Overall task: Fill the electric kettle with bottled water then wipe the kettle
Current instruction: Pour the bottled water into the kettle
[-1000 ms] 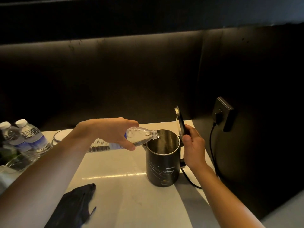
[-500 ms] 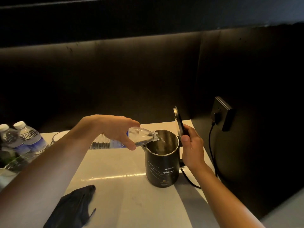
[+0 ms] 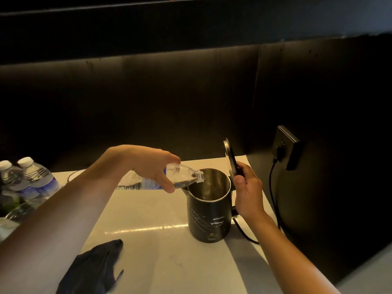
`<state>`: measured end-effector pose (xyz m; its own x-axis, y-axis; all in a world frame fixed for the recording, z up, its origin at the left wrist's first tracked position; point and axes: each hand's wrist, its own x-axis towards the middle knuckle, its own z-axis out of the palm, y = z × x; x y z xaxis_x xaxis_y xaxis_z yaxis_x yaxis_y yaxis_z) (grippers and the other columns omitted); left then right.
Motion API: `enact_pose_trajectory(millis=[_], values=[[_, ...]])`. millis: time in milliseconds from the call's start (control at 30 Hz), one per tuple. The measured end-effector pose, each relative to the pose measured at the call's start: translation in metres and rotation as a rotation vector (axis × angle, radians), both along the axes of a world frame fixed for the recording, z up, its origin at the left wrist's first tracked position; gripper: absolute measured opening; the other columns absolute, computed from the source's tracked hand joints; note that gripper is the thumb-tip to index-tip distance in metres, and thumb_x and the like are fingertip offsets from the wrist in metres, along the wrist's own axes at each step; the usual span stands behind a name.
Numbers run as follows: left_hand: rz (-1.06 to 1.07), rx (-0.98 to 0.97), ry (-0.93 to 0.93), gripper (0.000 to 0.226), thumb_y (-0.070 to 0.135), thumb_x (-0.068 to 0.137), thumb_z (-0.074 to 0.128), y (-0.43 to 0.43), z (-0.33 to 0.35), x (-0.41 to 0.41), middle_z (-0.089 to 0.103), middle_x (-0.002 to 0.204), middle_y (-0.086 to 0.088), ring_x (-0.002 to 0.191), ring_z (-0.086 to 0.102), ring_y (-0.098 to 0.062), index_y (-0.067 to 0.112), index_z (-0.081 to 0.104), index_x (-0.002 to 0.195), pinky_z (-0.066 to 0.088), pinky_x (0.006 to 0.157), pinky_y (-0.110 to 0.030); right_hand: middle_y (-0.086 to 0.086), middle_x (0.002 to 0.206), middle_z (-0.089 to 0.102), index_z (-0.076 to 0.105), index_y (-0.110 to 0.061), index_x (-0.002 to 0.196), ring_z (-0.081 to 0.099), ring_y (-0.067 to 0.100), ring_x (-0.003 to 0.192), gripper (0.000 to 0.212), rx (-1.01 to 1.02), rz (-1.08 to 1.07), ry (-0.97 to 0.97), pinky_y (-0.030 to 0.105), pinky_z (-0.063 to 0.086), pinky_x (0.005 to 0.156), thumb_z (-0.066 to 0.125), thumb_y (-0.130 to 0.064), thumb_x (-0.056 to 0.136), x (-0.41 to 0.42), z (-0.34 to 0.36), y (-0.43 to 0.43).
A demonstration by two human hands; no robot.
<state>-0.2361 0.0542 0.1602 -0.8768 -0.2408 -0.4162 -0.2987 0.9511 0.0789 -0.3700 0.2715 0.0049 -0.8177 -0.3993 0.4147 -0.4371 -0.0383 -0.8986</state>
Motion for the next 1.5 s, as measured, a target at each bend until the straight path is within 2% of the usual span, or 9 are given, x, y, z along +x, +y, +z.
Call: enact_pose_trajectory(millis=[100,333,500,733,900,1067,1200,1300,1500], values=[[0.004,-0.012,-0.005,0.080,0.057,0.071,0.082,-0.001,0.000,0.001,0.058,0.119,0.012,0.099,0.061,-0.018,0.034,0.046,0.139,0.057,0.085,-0.031,-0.021,0.109,0.063,0.060,-0.036,0.121,0.058,-0.003,0.103,0.041,0.014,-0.014,0.004,0.021,0.051,0.080,0.041,-0.054,0.089,0.000,0.000,0.000],[-0.002,-0.006,-0.002,0.076,0.055,0.072,0.082,-0.002,-0.001,0.003,0.059,0.117,0.012,0.097,0.060,-0.016,0.033,0.049,0.137,0.051,0.075,-0.024,-0.017,0.108,0.065,0.064,-0.026,0.123,0.062,0.005,0.099,0.051,0.030,-0.028,-0.008,0.035,0.057,0.083,0.042,-0.056,0.089,0.000,-0.001,-0.001],[0.004,-0.008,-0.009,0.074,0.055,0.071,0.082,-0.004,0.000,0.004,0.062,0.123,0.007,0.100,0.062,-0.019,0.034,0.050,0.135,0.058,0.085,-0.033,-0.010,0.108,0.065,0.064,-0.023,0.124,0.063,0.013,0.099,0.053,0.032,-0.026,-0.010,0.038,0.059,0.082,0.041,-0.055,0.088,0.004,0.004,0.000],[0.001,-0.003,0.004,0.069,0.053,0.073,0.082,-0.002,0.001,0.007,0.059,0.108,0.012,0.088,0.061,-0.015,0.032,0.052,0.131,0.056,0.077,-0.025,-0.006,0.106,0.065,0.064,-0.017,0.124,0.062,0.014,0.098,0.056,0.033,-0.034,0.001,0.041,0.058,0.081,0.040,-0.053,0.088,0.006,0.008,0.002],[0.023,0.017,0.014,0.073,0.054,0.072,0.083,0.000,-0.003,0.010,0.061,0.120,0.008,0.102,0.062,-0.021,0.034,0.049,0.134,0.059,0.090,-0.038,-0.005,0.108,0.065,0.063,-0.020,0.125,0.063,0.015,0.099,0.055,0.042,-0.040,0.007,0.042,0.059,0.082,0.039,-0.053,0.088,0.006,0.008,0.002],[0.084,0.171,0.096,0.076,0.054,0.073,0.082,-0.006,-0.023,0.023,0.059,0.128,0.009,0.106,0.062,-0.020,0.037,0.046,0.138,0.057,0.094,-0.039,0.002,0.109,0.066,0.063,-0.015,0.126,0.063,0.023,0.100,0.059,0.048,-0.047,0.012,0.048,0.058,0.083,0.038,-0.053,0.088,0.007,0.009,0.002],[0.132,0.257,0.203,0.084,0.057,0.075,0.078,-0.011,-0.044,0.035,0.045,0.129,0.021,0.109,0.053,-0.013,0.037,0.037,0.146,0.049,0.090,-0.027,0.005,0.110,0.067,0.063,-0.013,0.126,0.063,0.025,0.101,0.062,0.058,-0.053,0.021,0.051,0.058,0.084,0.037,-0.054,0.088,0.008,0.010,0.002],[0.150,0.333,0.298,0.083,0.055,0.079,0.076,-0.012,-0.058,0.042,0.040,0.130,0.023,0.115,0.046,-0.009,0.036,0.035,0.148,0.043,0.092,-0.025,0.006,0.111,0.068,0.063,-0.013,0.127,0.064,0.025,0.102,0.062,0.057,-0.049,0.016,0.050,0.057,0.086,0.036,-0.053,0.088,0.007,0.010,0.001],[0.194,0.597,0.502,0.058,0.051,0.074,0.076,-0.010,-0.086,0.057,0.055,0.125,0.014,0.111,0.060,-0.020,0.038,0.050,0.125,0.056,0.093,-0.038,0.002,0.106,0.068,0.064,-0.013,0.124,0.065,0.021,0.098,0.056,0.023,-0.034,0.008,0.049,0.057,0.081,0.037,-0.045,0.087,0.007,0.010,0.001]])
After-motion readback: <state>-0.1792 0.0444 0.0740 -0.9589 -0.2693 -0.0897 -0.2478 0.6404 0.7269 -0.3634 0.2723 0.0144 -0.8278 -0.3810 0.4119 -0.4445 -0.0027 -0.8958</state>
